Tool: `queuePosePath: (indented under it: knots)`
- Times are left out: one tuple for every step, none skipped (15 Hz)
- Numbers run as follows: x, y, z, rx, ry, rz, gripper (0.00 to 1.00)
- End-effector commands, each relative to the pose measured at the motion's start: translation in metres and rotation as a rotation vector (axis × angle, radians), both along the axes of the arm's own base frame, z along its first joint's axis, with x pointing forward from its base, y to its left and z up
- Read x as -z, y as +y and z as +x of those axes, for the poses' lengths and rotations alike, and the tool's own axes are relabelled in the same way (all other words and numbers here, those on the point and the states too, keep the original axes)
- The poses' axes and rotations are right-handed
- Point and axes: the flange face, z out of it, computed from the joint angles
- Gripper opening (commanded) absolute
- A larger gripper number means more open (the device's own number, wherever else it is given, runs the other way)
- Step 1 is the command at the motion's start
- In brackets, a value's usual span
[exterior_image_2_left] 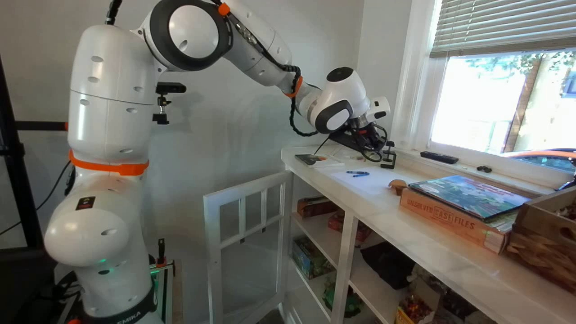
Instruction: Pick up the crayon from the book and put it on the counter
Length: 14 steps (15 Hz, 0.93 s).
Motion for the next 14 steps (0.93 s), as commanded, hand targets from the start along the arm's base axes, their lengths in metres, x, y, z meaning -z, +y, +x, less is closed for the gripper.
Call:
queuePosePath:
  knots:
    - [0.014,0.002,-0.015,-0.020,-0.029,-0.006,0.03]
    - [0.018,0.002,-0.017,-0.024,-0.036,-0.011,0.03]
    - [0.021,0.002,-0.019,-0.029,-0.041,-0.011,0.03]
    - [0.024,0.001,-0.021,-0.034,-0.041,-0.015,0.03]
    - [0.027,0.001,-0.022,-0.037,-0.042,-0.016,0.03]
    - [0.027,-0.001,-0.023,-0.036,-0.045,-0.014,0.03]
    - [0.028,-0.002,-0.023,-0.036,-0.047,-0.012,0.03]
    - [0.029,-0.004,-0.023,-0.037,-0.047,-0.011,0.03]
    - [0.029,-0.006,-0.023,-0.037,-0.048,-0.010,0.03]
    - [0.030,-0.008,-0.023,-0.037,-0.047,-0.010,0.03]
    - [0.030,-0.010,-0.023,-0.038,-0.045,-0.008,0.03]
    - [0.030,-0.012,-0.023,-0.037,-0.044,-0.006,0.03]
    - [0.031,-0.014,-0.023,-0.034,-0.045,-0.005,0.03]
    - [0.031,-0.016,-0.023,-0.033,-0.041,-0.002,0.03]
